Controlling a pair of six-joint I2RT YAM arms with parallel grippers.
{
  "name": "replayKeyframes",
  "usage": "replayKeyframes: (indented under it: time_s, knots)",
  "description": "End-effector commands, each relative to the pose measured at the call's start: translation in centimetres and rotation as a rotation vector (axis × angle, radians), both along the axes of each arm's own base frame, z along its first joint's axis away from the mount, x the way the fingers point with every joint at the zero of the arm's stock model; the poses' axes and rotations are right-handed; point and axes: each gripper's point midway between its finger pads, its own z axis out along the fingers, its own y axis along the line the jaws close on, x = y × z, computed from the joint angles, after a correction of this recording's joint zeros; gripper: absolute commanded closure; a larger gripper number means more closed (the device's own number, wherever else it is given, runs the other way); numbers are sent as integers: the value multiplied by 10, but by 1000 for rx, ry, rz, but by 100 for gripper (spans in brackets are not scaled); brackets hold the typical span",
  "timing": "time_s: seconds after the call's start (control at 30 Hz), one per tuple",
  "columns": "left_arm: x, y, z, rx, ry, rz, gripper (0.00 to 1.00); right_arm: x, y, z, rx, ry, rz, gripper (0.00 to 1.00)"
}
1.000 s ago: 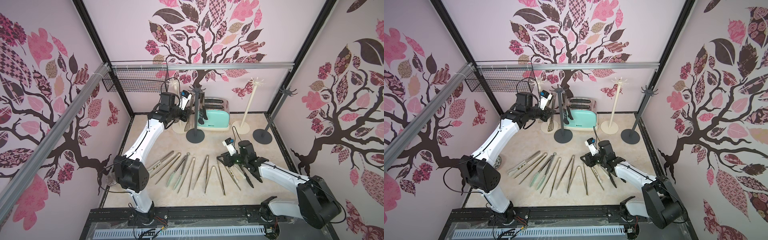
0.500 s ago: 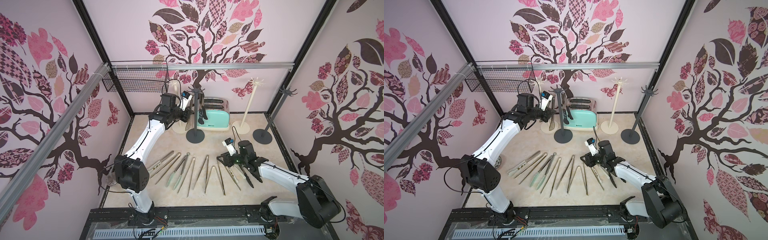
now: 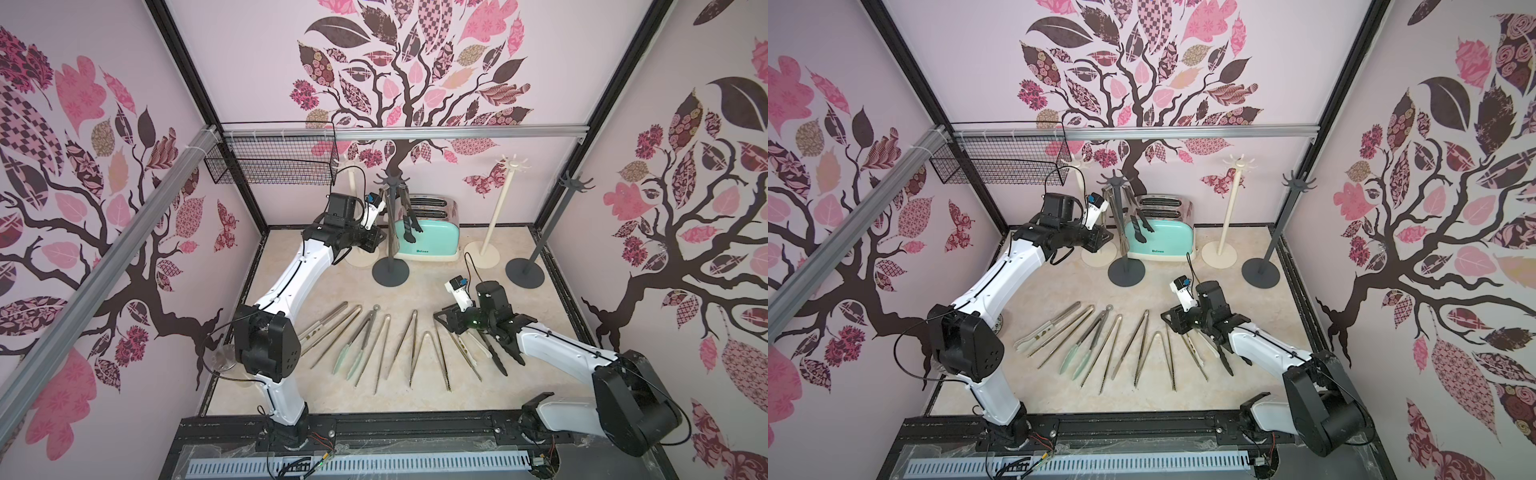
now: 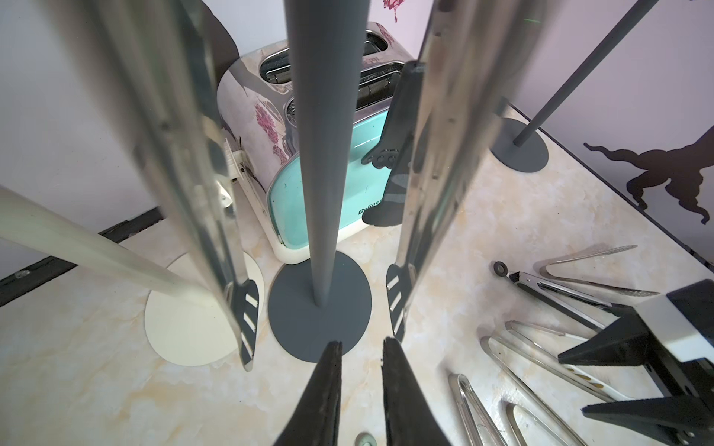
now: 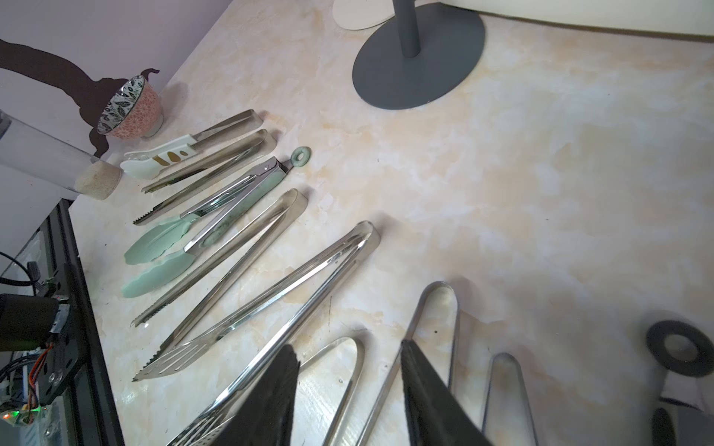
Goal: Hang food tongs on kitchen utensil racks
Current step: Hang the food tongs on the rack.
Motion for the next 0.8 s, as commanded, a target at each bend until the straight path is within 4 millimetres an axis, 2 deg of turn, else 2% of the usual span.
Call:
replayKeyframes:
  time_s: [0.0,0.2,0.47,0.57,0.77]
  knots:
    - [-3,-1,-3,14,7,-10,77,3,-3,4,-15,-13,-13,53]
    - [-9,4,-1,10,10,14,74,9,-6,9,-24,-9,-46,52]
    - [-25,13,-7,-25,17,69,72,18,-21,19,-85,17,-154,50]
    - [-31,16,-9,-43,22,93,72,17,-31,19,-127,42,-195,50]
    - [-42,21,-7,-129,20,157,72,13,-63,12,-290,91,-303,51]
